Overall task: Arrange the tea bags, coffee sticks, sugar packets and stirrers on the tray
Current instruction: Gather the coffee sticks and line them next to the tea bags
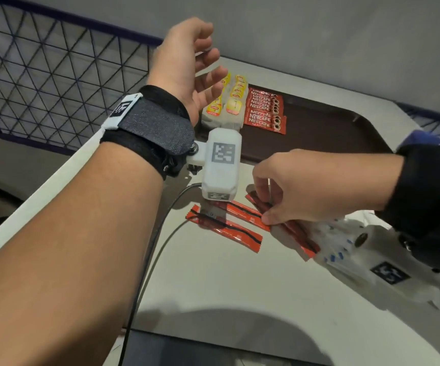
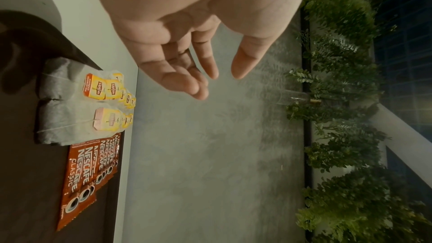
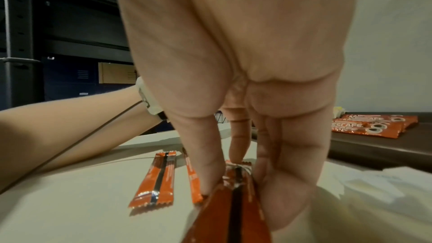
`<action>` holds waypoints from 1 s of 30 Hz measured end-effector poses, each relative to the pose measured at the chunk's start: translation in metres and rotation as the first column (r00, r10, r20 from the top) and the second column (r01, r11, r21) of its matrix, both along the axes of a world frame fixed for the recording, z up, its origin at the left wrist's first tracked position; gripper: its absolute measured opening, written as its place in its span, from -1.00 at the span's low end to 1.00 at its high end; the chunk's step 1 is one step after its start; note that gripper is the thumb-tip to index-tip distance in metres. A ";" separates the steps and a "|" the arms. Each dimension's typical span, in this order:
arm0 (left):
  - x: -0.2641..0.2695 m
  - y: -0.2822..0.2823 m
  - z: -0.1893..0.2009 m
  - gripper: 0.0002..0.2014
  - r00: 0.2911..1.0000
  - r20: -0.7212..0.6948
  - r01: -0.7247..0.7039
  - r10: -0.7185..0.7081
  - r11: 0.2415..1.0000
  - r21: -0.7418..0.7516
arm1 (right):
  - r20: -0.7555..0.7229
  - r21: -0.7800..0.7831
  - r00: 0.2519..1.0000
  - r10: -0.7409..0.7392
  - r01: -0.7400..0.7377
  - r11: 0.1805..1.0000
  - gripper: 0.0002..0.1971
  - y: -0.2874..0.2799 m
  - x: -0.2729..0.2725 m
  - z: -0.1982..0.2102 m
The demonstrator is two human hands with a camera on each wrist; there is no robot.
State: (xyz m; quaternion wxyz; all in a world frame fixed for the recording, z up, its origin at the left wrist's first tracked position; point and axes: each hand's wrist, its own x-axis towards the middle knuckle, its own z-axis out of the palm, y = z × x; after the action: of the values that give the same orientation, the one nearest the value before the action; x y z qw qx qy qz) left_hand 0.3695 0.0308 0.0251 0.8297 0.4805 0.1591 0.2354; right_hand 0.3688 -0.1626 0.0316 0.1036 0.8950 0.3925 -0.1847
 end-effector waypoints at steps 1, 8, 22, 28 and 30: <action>0.000 0.000 0.000 -0.84 1.000 0.000 0.002 -0.002 1.000 0.001 | -0.014 0.005 1.000 -0.014 0.014 1.000 -0.75 0.000 0.001 0.000; -0.002 0.001 0.003 -0.85 1.000 0.014 -0.005 0.006 1.000 -0.020 | -0.023 0.140 0.999 -0.040 0.043 0.989 -0.78 0.001 0.003 0.022; -0.001 0.001 0.007 -0.83 0.999 0.017 0.048 -0.047 0.998 -0.044 | 0.057 0.311 0.968 0.243 -0.249 0.917 -0.69 -0.011 -0.044 -0.032; 0.000 -0.006 0.008 -0.84 0.992 -0.011 0.126 -0.126 0.992 0.000 | -0.056 0.412 0.996 0.063 -0.035 0.910 -0.88 -0.034 -0.024 -0.002; 0.000 -0.013 0.010 -0.83 0.988 -0.014 0.155 -0.155 0.987 0.036 | -0.294 0.585 0.956 -0.026 0.201 0.786 -0.91 -0.049 -0.005 0.015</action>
State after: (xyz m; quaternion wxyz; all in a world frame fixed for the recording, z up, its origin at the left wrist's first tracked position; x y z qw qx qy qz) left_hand 0.3696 0.0178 0.0350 0.8355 0.5081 0.1214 0.1703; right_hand 0.3638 -0.2113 0.0462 -0.2557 0.8688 0.3863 -0.1746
